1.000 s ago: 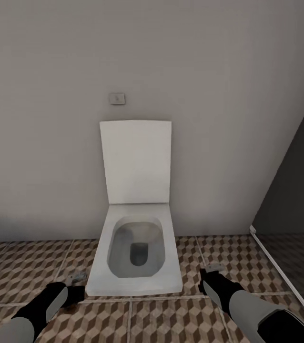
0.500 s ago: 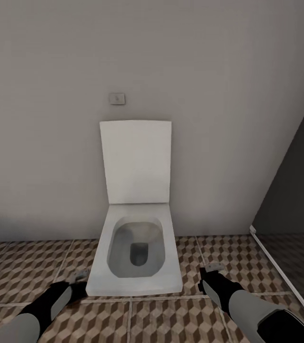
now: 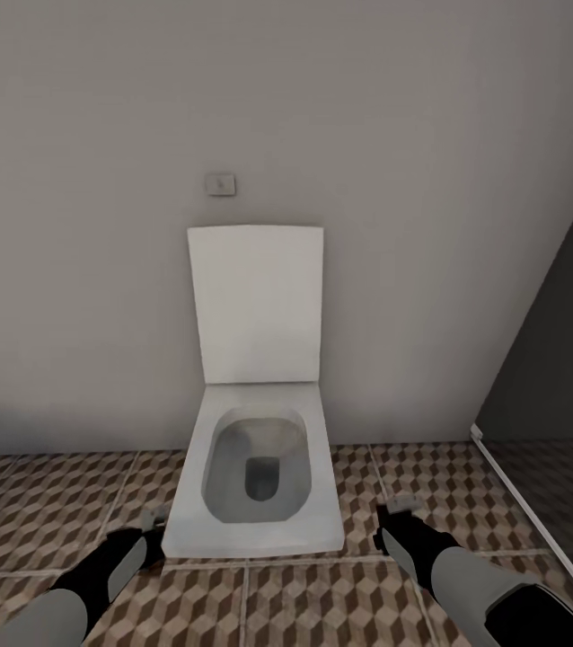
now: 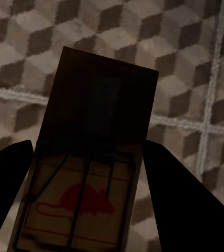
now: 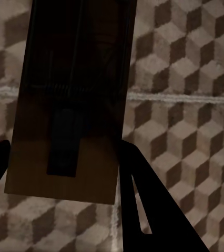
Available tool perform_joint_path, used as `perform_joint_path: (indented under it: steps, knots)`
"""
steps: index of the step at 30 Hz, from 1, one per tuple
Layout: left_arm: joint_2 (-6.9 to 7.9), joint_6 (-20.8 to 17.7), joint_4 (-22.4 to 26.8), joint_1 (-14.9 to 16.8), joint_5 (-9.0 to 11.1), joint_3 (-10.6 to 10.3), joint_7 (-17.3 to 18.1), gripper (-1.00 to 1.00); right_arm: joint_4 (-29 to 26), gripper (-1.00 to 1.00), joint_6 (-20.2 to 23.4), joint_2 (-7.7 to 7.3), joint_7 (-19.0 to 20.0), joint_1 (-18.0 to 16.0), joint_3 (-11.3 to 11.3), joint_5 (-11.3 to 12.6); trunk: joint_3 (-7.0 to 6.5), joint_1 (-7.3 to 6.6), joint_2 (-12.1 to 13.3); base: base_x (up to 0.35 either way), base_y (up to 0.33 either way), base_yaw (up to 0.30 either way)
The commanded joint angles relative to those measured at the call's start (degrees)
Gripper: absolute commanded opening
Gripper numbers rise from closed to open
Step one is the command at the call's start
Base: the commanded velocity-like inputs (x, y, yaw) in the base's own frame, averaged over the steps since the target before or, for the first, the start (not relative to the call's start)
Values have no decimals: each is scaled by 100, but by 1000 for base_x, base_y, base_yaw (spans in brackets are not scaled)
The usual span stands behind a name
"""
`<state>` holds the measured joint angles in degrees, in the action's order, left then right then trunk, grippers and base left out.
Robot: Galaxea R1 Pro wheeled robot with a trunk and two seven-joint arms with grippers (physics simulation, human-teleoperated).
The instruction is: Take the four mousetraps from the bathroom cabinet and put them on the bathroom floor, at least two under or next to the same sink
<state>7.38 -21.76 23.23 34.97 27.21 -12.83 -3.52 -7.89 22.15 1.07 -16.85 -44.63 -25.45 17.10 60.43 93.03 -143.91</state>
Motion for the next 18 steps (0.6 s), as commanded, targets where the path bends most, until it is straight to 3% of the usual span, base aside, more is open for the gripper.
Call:
perform_joint_path:
  steps: [1, 18]
  knots:
    - [4, -22, 13, 2, 55, -46, -37, -100, -10, -100, 25, -1, -29, -2, -48, 74, 28, 1, -4, 0, 0, 0]
    - [0, -39, 14, 2, 56, -55, -12, -100, -10, -100, 45, -2, -20, 6, -48, 74, 405, 45, -27, 0, 0, 0]
